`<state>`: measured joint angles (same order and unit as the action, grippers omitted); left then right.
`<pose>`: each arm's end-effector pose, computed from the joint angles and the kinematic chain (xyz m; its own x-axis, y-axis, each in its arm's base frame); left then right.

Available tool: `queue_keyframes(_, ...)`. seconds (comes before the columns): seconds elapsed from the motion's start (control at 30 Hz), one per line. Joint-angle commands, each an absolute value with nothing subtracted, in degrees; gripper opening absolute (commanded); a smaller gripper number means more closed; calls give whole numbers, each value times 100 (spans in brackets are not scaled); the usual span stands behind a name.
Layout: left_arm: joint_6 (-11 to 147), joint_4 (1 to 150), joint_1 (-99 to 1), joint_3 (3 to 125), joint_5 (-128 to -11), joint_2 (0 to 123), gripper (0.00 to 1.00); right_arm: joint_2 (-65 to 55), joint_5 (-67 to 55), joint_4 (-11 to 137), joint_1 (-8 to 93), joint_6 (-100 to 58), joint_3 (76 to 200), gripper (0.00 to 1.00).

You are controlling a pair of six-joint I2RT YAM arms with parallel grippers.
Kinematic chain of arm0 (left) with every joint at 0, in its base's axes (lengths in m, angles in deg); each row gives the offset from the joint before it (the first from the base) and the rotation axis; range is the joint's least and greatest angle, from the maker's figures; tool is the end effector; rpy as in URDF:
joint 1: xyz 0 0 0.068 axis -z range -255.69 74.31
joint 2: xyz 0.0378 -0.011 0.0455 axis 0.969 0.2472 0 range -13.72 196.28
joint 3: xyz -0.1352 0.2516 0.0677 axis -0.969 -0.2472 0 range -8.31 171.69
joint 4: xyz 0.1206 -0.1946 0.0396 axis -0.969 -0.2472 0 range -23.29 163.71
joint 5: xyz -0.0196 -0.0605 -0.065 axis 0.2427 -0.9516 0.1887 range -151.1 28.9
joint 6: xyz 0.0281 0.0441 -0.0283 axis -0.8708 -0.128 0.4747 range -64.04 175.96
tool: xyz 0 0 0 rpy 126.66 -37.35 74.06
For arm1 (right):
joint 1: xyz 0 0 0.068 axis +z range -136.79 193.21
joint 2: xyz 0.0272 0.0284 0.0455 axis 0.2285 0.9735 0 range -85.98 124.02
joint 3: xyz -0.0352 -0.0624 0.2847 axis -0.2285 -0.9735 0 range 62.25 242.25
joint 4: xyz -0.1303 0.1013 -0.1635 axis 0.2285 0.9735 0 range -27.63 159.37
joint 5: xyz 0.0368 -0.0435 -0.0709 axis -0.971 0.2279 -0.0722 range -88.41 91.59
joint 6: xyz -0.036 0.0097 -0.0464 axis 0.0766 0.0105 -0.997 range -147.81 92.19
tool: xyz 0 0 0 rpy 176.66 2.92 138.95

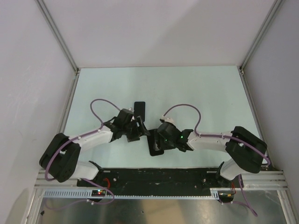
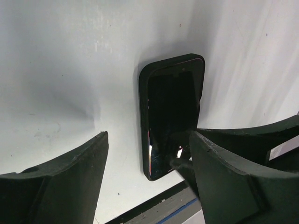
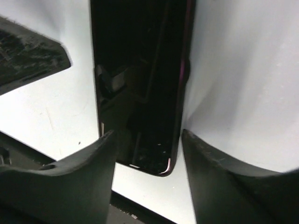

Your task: Put the phone into the phone case

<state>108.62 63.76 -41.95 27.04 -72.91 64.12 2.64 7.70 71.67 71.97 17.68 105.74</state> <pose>0.1855 -0.1347 0.2000 -0.9146 -0.3250 -0.2405 -0.1316 0.8017 -0.5830 0.1464 0.2324 0.1943 -0.8791 -0.0820 -0.4695 -0.2726 0.8946 0.3542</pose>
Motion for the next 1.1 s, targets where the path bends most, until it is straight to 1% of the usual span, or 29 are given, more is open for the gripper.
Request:
queue_keyframes(0.0,10950,6607,-4224,2716,-7163,6196,75,195,810,7294,7337,1803,10450,71)
queue_keyframes(0.07,10909,6558,-4296,2675,-7061,6050,76,140,1106,7440,7446,1867,10514,79)
queue_keyframes(0.13,10842,6447,-4360,2693,-7015,5959,77,117,1474,7661,7587,1916,10657,84)
queue_keyframes(0.23,10790,6325,-4421,2736,-6930,5894,78,283,2084,8217,7858,1958,11199,89)
queue_keyframes(0.33,10815,6286,-4517,2705,-6807,5839,79,813,2763,8784,8070,1994,11851,94)
queue_keyframes(0.5,10794,6278,-4817,2654,-6721,5738,79,1482,3128,9179,8208,1964,12596,96)
queue_keyframes(0.8,10675,6272,-4901,2611,-6877,5867,80,1926,3514,9795,8251,2291,12982,97)
queue_keyframes(0.97,10609,6272,-4905,2640,-6969,5919,79,2023,3323,9542,8279,2155,12984,96)
queue_keyframes(1.07,10577,6279,-4906,2675,-7075,5996,80,2091,3171,9330,8308,2063,12985,93)
